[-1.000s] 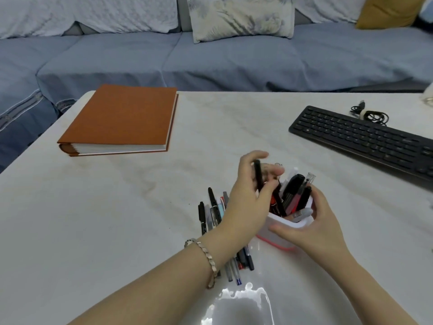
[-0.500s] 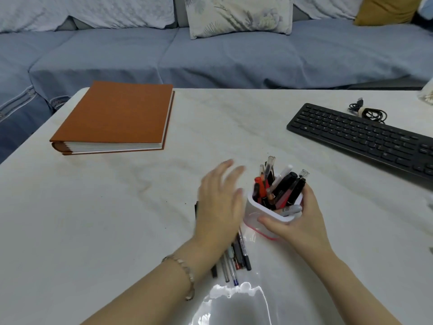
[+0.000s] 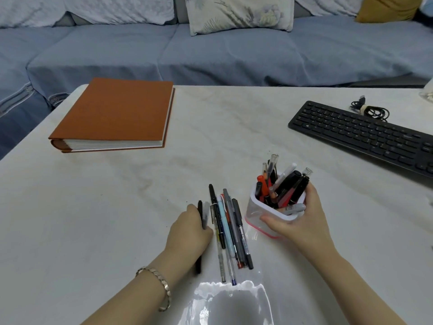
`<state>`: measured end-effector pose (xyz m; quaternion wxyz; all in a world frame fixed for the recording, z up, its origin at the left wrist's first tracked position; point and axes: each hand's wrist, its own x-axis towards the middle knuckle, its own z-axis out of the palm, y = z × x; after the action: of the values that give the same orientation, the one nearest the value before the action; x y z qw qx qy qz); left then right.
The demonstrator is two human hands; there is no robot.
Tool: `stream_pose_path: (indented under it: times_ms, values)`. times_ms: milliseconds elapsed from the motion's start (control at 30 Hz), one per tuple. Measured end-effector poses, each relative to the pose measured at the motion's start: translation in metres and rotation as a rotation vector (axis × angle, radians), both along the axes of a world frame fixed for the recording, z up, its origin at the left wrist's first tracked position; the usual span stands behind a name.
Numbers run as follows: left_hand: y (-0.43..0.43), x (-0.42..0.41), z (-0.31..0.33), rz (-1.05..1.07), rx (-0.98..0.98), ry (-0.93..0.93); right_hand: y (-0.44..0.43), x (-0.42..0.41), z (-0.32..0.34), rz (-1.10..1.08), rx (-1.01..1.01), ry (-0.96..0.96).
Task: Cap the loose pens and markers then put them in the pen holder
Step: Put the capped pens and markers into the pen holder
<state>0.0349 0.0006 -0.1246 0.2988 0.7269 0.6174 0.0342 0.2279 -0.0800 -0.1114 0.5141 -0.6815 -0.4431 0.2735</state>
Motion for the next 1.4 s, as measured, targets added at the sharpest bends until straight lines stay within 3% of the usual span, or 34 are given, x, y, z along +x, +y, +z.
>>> stream_pose_path:
  times_ms: [100, 167, 300, 400, 467, 567, 633, 700, 800, 967, 1133, 1233, 1300, 1400]
  values:
    - [0.005, -0.001, 0.0, -0.054, 0.011, 0.047, 0.0, 0.001, -0.002, -0.007, -0.001, -0.005]
    - [0.009, -0.001, 0.007, -0.039, 0.012, -0.053, 0.0, 0.001, -0.003, -0.016, -0.001, -0.001]
    - [0.008, 0.016, 0.052, 0.14, 0.046, -0.708, 0.0, -0.001, 0.0, -0.016, 0.021, 0.01]
    - [0.001, 0.033, 0.089, 0.093, -0.009, -1.279, 0.001, 0.0, -0.003, -0.013, 0.01, 0.02]
    - [-0.005, 0.047, 0.099, 0.008, -0.076, -1.413, 0.0, 0.0, -0.005, -0.017, 0.004, 0.018]
    - [-0.015, 0.069, 0.087, -0.029, -0.124, -1.366, 0.0, -0.002, -0.002, -0.005, 0.034, 0.045]
    - [-0.021, 0.079, 0.071, -0.041, -0.089, -1.209, 0.0, -0.002, 0.0, 0.005, 0.039, 0.073]
    - [-0.024, 0.083, 0.058, -0.118, 0.011, -1.027, 0.001, -0.002, 0.003, 0.007, 0.056, 0.083]
    - [-0.021, 0.08, 0.054, -0.212, 0.153, -0.952, 0.002, -0.005, 0.009, 0.013, 0.079, 0.067]
    - [-0.015, 0.076, 0.042, -0.395, 0.622, -0.634, 0.003, -0.007, 0.015, 0.032, 0.112, 0.046]
    - [-0.017, 0.056, 0.036, -0.586, 0.4, -0.682, 0.002, 0.0, 0.002, 0.024, 0.061, 0.049]
    - [-0.015, 0.036, 0.019, -0.266, 0.502, -0.597, 0.001, 0.004, -0.011, 0.003, 0.007, 0.017]
    - [-0.012, 0.024, 0.01, -0.017, 0.376, -0.436, 0.002, 0.004, -0.011, -0.005, -0.007, 0.014]
    - [-0.011, 0.016, -0.001, 0.062, 0.108, -0.218, 0.001, 0.002, -0.008, -0.014, -0.004, 0.017]
